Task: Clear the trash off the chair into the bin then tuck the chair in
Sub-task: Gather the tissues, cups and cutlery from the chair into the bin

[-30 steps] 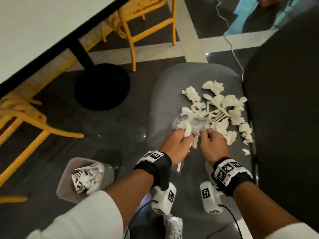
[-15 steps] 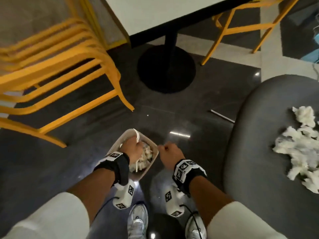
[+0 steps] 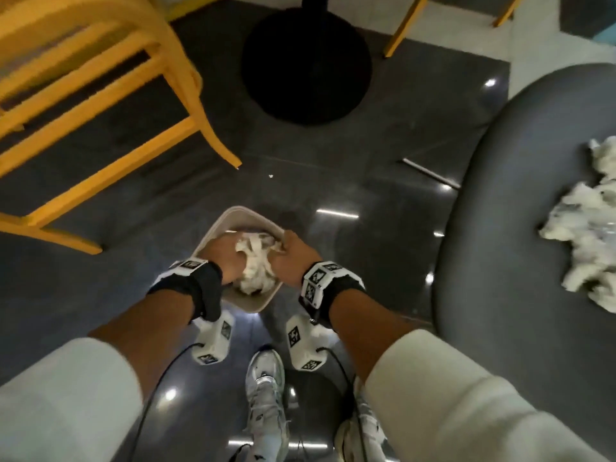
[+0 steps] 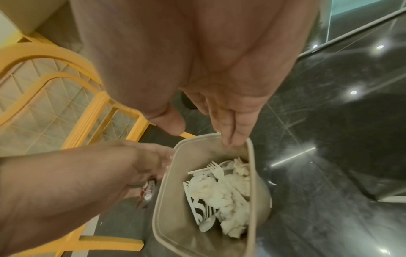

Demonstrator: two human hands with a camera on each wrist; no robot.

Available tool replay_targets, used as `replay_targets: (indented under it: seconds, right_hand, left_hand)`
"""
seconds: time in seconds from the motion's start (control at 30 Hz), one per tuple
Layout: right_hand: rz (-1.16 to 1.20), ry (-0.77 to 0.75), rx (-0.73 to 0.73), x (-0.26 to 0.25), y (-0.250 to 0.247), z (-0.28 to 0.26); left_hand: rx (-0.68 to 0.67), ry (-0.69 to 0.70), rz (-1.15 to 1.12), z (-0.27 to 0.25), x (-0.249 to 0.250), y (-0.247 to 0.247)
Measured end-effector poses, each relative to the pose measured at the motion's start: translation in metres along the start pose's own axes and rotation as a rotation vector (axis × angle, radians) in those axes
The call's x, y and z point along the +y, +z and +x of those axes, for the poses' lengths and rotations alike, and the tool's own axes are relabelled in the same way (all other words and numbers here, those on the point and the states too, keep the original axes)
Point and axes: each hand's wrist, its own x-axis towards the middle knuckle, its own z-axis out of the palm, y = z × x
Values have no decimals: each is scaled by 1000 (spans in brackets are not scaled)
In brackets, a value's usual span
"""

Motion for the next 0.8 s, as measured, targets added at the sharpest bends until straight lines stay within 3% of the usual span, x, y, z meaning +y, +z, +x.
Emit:
replay_targets:
  seconds: [0.1,0.2,0.3,0.5,0.63,0.73,0.8]
  right_hand:
    - [14,13,55,22,-36,-24]
    - [169,36,138,50,-75,-46]
    - [340,58,221,85,-106,-56]
    - [495,21,402,135,-165,-81]
    - [536,-35,499,143,-196,-112]
    - [500,-26,627,150,-229,-137]
    - [448,-19,798,162,-262,-157]
  left_hand:
    - [21,-73,70,-3,11,-10]
    - [22,-19,51,17,25,-13]
    - [-43,-54,141,22,38,-13]
    - [-8,-16,245,24,62,16]
    - [-2,30,263,24,119,22]
    - [103,86,142,19,185,20]
    - [218,143,86,8,240,19]
